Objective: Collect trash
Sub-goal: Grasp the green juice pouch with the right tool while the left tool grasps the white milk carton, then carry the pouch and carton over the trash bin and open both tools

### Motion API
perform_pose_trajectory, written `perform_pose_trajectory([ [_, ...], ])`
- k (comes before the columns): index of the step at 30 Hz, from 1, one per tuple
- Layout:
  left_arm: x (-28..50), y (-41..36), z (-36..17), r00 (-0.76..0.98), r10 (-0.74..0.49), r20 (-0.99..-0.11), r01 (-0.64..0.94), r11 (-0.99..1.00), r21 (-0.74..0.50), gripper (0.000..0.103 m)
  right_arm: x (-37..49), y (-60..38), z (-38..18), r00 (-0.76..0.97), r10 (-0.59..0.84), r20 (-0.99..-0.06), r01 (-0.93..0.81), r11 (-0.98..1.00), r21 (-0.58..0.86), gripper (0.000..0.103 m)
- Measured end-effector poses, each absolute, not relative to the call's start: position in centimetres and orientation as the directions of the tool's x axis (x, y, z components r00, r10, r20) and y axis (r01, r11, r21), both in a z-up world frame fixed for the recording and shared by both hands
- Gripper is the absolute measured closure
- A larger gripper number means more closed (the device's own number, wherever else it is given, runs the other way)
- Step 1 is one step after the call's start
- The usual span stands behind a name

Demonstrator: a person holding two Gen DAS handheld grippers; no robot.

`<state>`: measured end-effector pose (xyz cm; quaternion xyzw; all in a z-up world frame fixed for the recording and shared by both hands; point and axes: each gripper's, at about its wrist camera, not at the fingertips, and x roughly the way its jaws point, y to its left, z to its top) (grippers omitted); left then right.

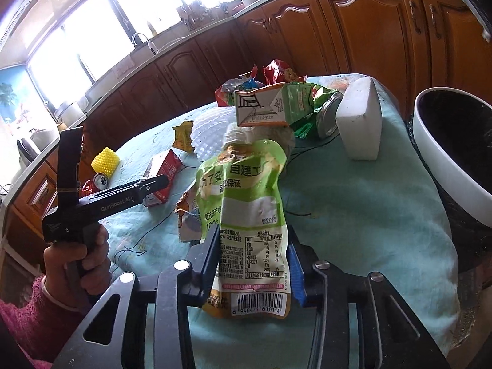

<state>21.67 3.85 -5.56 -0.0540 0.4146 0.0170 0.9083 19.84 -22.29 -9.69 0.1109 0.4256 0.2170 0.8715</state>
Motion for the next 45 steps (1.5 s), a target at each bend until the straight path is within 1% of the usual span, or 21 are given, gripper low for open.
perform_pose_trajectory([
  [5, 19.0, 2.7, -4.5, 0.677, -0.048, -0.734, -0.025, 0.996, -0.088, 0.054, 18.3, -21.9, -8.9, 0.568, 0.477, -0.670, -0.296, 0.879, 0.375, 0.067],
  [6, 18.3, 2.5, -4.1, 0.655, -0.115, -0.747, 0.052, 0.993, -0.107, 0.056, 18.1, -21.9, -8.7, 0.575, 0.478, -0.664, -0.296, 0.878, 0.376, 0.067],
  [7, 17.8, 2.2, -3.7, 0.661, -0.124, -0.740, 0.065, 0.992, -0.108, 0.057, 17.8, -22.0, -8.5, 0.581, 0.479, -0.658, -0.295, 0.878, 0.378, 0.067],
  [12, 14.9, 0.9, -1.4, 0.689, -0.174, -0.704, 0.134, 0.985, -0.112, 0.057, 16.0, -23.1, -7.2, 0.623, 0.473, -0.623, -0.282, 0.879, 0.385, 0.068],
  [18, 12.1, -1.2, 1.2, 0.708, -0.255, -0.659, 0.234, 0.965, -0.121, 0.057, 14.5, -25.4, -6.1, 0.673, 0.434, -0.598, -0.241, 0.894, 0.377, 0.068],
  [24, 11.4, -4.2, 2.0, 0.695, -0.318, -0.645, 0.325, 0.939, -0.112, 0.057, 14.0, -28.5, -5.7, 0.711, 0.379, -0.592, -0.161, 0.908, 0.388, 0.068],
  [28, 12.2, -6.2, 2.0, 0.678, -0.345, -0.650, 0.372, 0.923, -0.102, 0.057, 14.0, -30.9, -5.6, 0.734, 0.330, -0.593, -0.109, 0.920, 0.376, 0.068],
  [34, 15.3, -9.4, 1.5, 0.661, -0.366, -0.655, 0.426, 0.901, -0.074, 0.057, 15.2, -34.4, -5.0, 0.758, 0.257, -0.600, -0.025, 0.930, 0.367, 0.068],
  [40, 18.9, -13.1, 1.1, 0.647, -0.379, -0.661, 0.465, 0.884, -0.050, 0.057, 17.9, -37.3, -4.3, 0.754, 0.171, -0.635, 0.055, 0.946, 0.320, 0.068],
  [45, 21.6, -15.7, 1.2, 0.628, -0.406, -0.664, 0.494, 0.867, -0.064, 0.057, 20.1, -39.3, -4.0, 0.740, 0.117, -0.662, 0.105, 0.953, 0.285, 0.068],
])
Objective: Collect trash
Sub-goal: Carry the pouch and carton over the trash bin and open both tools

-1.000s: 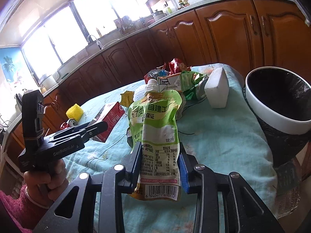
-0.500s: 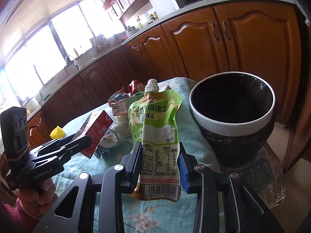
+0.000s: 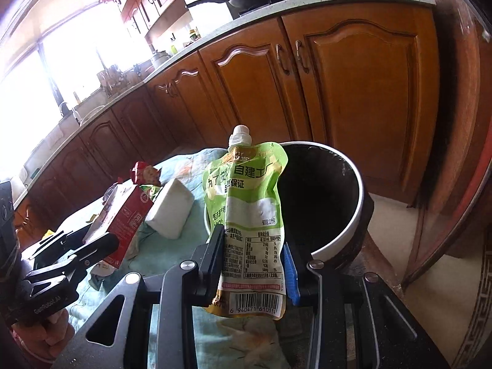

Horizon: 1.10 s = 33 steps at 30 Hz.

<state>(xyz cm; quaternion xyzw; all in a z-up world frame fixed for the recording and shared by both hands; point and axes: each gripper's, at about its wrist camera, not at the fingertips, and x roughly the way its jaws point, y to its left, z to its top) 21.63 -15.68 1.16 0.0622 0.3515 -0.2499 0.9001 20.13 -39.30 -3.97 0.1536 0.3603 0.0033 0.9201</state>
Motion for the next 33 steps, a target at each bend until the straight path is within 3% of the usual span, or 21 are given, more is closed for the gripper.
perform_pose_trajectory([
  [21, 32.6, -25.2, -2.1, 0.532, -0.413, -0.740, 0.541, 0.837, -0.078, 0.057, 26.3, -43.9, -6.0, 0.620, 0.047, -0.784, 0.183, 0.962, 0.203, 0.067],
  [26, 33.7, -26.1, -3.1, 0.501, -0.411, -0.762, 0.545, 0.834, -0.092, 0.056, 26.5, -44.7, -6.5, 0.612, 0.062, -0.789, 0.185, 0.958, 0.219, 0.062],
  [30, 33.8, -26.0, -3.3, 0.496, -0.410, -0.766, 0.537, 0.838, -0.101, 0.045, 26.3, -45.4, -6.3, 0.623, 0.076, -0.778, 0.195, 0.949, 0.249, 0.056],
  [33, 33.5, -25.6, -3.0, 0.509, -0.417, -0.753, 0.533, 0.840, -0.105, 0.044, 25.7, -45.6, -5.8, 0.643, 0.081, -0.761, 0.198, 0.943, 0.268, 0.053],
])
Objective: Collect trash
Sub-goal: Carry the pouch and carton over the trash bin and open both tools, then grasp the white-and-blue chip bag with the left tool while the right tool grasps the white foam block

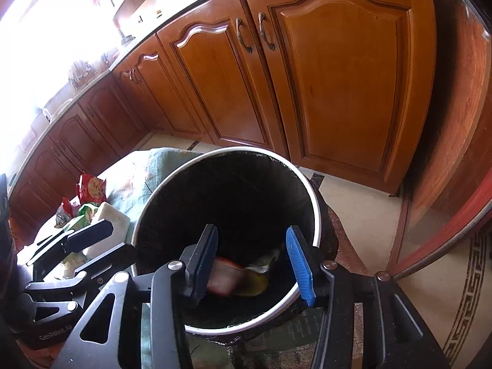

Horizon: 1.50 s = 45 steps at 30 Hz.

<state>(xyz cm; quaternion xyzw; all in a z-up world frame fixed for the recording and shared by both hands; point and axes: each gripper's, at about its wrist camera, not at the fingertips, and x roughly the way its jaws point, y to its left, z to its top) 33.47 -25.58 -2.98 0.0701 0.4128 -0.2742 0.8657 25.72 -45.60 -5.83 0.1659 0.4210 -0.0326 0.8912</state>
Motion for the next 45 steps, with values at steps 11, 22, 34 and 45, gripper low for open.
perform_pose_trajectory([
  [11, 27.9, -18.4, -3.0, 0.603, -0.373, -0.705, 0.392, 0.908, -0.145, 0.036, 20.9, -40.6, -4.2, 0.745, 0.109, -0.658, 0.149, 0.934, 0.324, 0.023],
  [22, 21.3, -8.6, -2.1, 0.699, -0.196, -0.688, 0.141, 0.981, -0.136, 0.036, 19.7, -33.1, -4.3, 0.743, 0.260, -0.616, -0.004, 0.923, 0.385, 0.022],
  [34, 18.0, -4.0, -3.1, 0.681, -0.116, -0.723, 0.030, 0.991, -0.131, 0.036, 20.0, -26.3, -6.2, 0.705, 0.300, -0.643, -0.070, 0.931, 0.358, 0.022],
  [45, 21.2, -3.9, -4.0, 0.614, -0.236, -0.754, 0.151, 0.972, -0.182, 0.036, 22.3, -24.8, -6.5, 0.694, 0.246, -0.677, -0.050, 0.954, 0.295, 0.039],
])
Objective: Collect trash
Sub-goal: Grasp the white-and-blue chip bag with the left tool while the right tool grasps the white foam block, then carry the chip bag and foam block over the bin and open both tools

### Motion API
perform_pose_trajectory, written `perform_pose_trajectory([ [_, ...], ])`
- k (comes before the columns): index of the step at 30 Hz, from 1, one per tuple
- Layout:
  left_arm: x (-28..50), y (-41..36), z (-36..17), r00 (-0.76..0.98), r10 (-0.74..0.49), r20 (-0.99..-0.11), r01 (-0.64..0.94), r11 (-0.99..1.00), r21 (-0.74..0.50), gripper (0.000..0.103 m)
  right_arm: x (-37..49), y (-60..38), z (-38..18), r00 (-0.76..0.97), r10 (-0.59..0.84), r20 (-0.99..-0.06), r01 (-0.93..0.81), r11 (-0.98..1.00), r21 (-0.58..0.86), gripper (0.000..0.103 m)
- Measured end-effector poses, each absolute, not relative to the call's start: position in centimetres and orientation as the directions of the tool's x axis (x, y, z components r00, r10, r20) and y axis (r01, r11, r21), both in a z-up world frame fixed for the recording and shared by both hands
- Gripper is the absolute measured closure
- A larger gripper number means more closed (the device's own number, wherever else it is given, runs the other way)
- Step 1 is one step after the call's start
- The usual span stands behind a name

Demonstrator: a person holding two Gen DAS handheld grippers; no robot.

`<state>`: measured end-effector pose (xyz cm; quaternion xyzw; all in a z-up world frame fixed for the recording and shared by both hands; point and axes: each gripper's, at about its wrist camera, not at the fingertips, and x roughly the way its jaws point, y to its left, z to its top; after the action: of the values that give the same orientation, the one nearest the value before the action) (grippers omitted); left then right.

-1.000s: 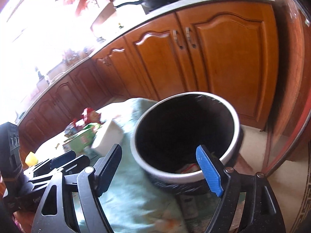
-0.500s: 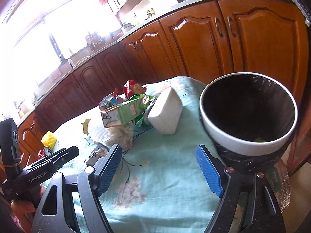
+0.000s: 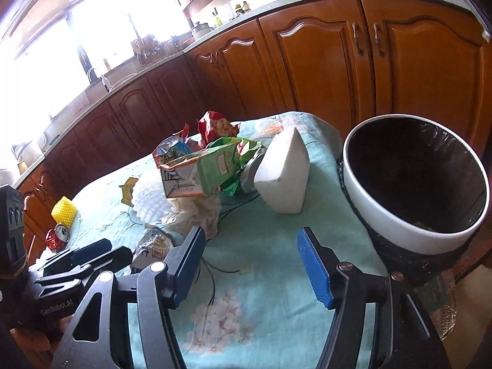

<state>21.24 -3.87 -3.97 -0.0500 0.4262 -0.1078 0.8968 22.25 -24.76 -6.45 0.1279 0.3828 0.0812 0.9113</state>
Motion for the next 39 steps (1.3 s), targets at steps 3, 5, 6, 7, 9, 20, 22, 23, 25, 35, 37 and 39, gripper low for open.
perform_pose_trajectory([
  [3, 21.9, -4.3, -4.6, 0.599, -0.241, -0.764, 0.166, 0.970, -0.175, 0.036, 23.6, -25.4, -6.5, 0.691, 0.217, -0.689, -0.031, 0.962, 0.273, 0.045],
  [5, 22.5, -4.6, -5.2, 0.589, -0.241, -0.771, 0.164, 0.970, -0.177, 0.036, 24.7, -25.2, -6.8, 0.686, 0.204, -0.699, -0.033, 0.968, 0.250, 0.047],
  [6, 23.0, -4.8, -5.7, 0.586, -0.241, -0.774, 0.162, 0.970, -0.180, 0.036, 25.3, -25.1, -7.1, 0.682, 0.195, -0.705, -0.032, 0.971, 0.238, 0.048],
  [7, 23.2, -4.9, -6.0, 0.582, -0.242, -0.776, 0.161, 0.970, -0.182, 0.036, 25.9, -25.1, -7.3, 0.678, 0.191, -0.710, -0.032, 0.972, 0.231, 0.050],
  [9, 24.0, -5.3, -6.7, 0.570, -0.239, -0.786, 0.153, 0.971, -0.184, 0.036, 26.9, -24.9, -7.7, 0.670, 0.184, -0.719, -0.032, 0.975, 0.220, 0.052],
  [20, 25.5, -5.4, -8.3, 0.541, -0.285, -0.792, 0.168, 0.959, -0.230, 0.069, 27.2, -25.3, -8.1, 0.671, 0.189, -0.717, -0.042, 0.975, 0.217, 0.071],
  [22, 24.9, -5.6, -7.8, 0.550, -0.287, -0.784, 0.174, 0.958, -0.228, 0.071, 26.1, -25.3, -7.6, 0.677, 0.199, -0.709, -0.052, 0.973, 0.224, 0.071],
  [23, 24.6, -5.6, -7.6, 0.557, -0.287, -0.780, 0.178, 0.958, -0.225, 0.071, 25.7, -25.3, -7.4, 0.679, 0.203, -0.705, -0.055, 0.972, 0.227, 0.071],
  [25, 23.8, -5.9, -7.0, 0.569, -0.286, -0.771, 0.189, 0.958, -0.216, 0.071, 24.6, -25.4, -7.1, 0.683, 0.215, -0.698, -0.060, 0.969, 0.240, 0.071],
  [35, 21.4, -8.4, -4.6, 0.590, -0.328, -0.738, 0.261, 0.942, -0.210, 0.071, 20.0, -26.4, -5.7, 0.700, 0.242, -0.672, -0.064, 0.958, 0.278, 0.071],
  [37, 21.1, -8.9, -4.1, 0.591, -0.334, -0.734, 0.275, 0.939, -0.206, 0.071, 19.5, -27.0, -5.5, 0.705, 0.237, -0.668, -0.057, 0.958, 0.280, 0.071],
  [39, 21.1, -9.4, -3.9, 0.591, -0.339, -0.732, 0.286, 0.937, -0.203, 0.071, 19.0, -27.7, -5.2, 0.710, 0.232, -0.665, -0.049, 0.958, 0.283, 0.071],
])
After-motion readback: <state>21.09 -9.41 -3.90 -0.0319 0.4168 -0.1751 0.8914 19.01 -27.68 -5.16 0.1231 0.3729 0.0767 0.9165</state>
